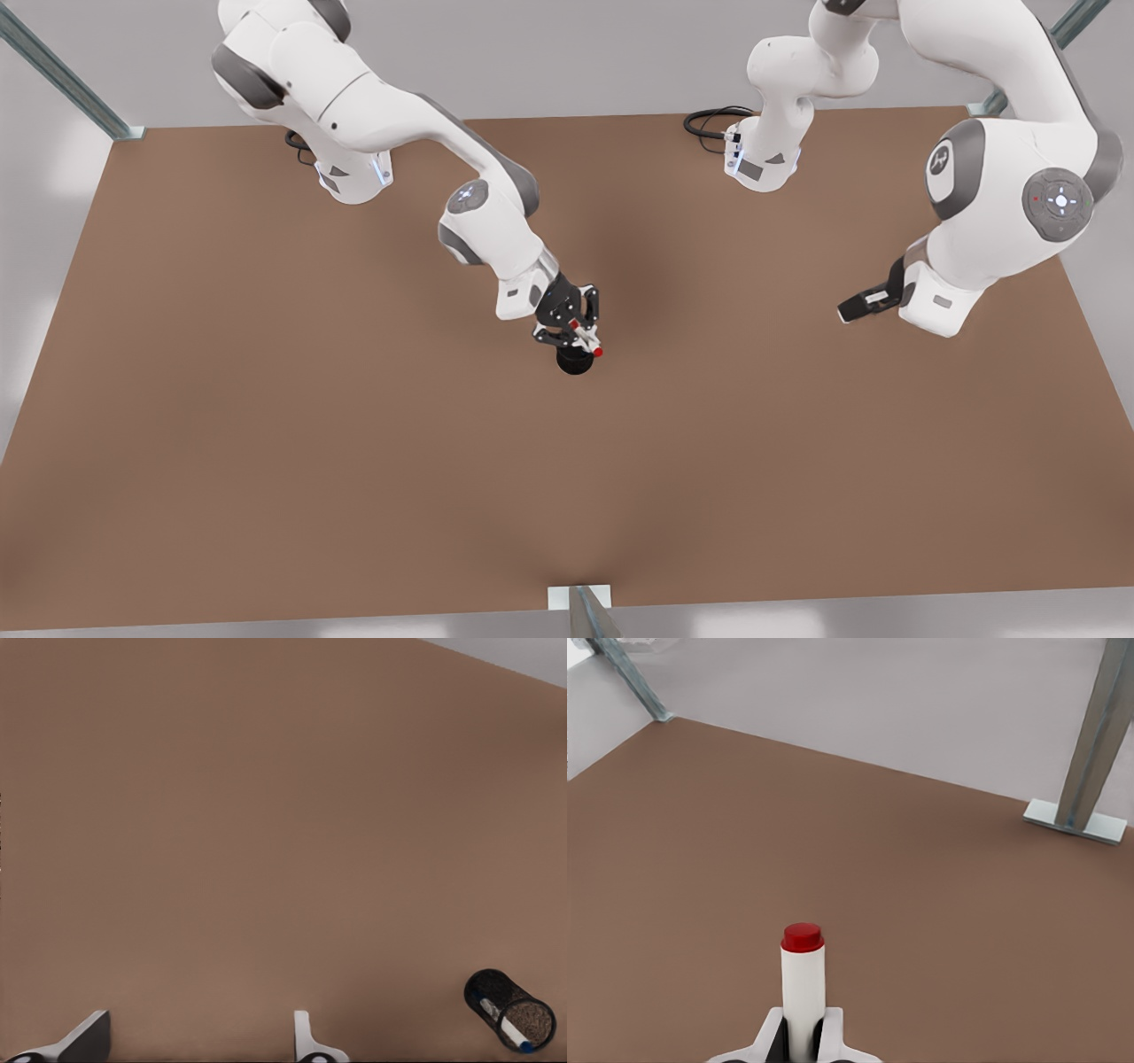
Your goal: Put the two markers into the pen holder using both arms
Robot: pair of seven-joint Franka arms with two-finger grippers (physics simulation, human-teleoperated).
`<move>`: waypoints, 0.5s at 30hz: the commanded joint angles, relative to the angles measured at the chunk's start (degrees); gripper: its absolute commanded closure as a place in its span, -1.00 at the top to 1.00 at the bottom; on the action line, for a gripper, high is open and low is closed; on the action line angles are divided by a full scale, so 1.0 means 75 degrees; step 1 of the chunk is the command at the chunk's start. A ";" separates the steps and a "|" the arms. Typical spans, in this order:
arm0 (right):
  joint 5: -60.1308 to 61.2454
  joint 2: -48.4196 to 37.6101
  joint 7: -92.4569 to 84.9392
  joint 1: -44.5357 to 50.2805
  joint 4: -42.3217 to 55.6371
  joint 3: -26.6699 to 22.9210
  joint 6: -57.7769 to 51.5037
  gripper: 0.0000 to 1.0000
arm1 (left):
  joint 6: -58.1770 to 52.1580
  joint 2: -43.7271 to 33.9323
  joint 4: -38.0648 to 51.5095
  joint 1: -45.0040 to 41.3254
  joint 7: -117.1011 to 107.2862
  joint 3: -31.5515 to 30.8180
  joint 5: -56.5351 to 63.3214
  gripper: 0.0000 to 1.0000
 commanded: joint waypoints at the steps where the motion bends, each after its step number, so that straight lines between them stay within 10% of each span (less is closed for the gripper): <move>1: -0.0419 0.0134 0.1615 0.0014 -0.0056 -0.0051 0.1150 -0.48 | 0.0106 -0.0065 -0.0066 -0.0027 0.2777 -0.0054 0.0193 1.00; 15: -0.1005 0.0462 0.1603 0.0646 -0.1626 -0.0905 0.3682 -0.46 | 0.0176 0.0521 0.0286 -0.0098 0.3059 -0.0054 0.0205 1.00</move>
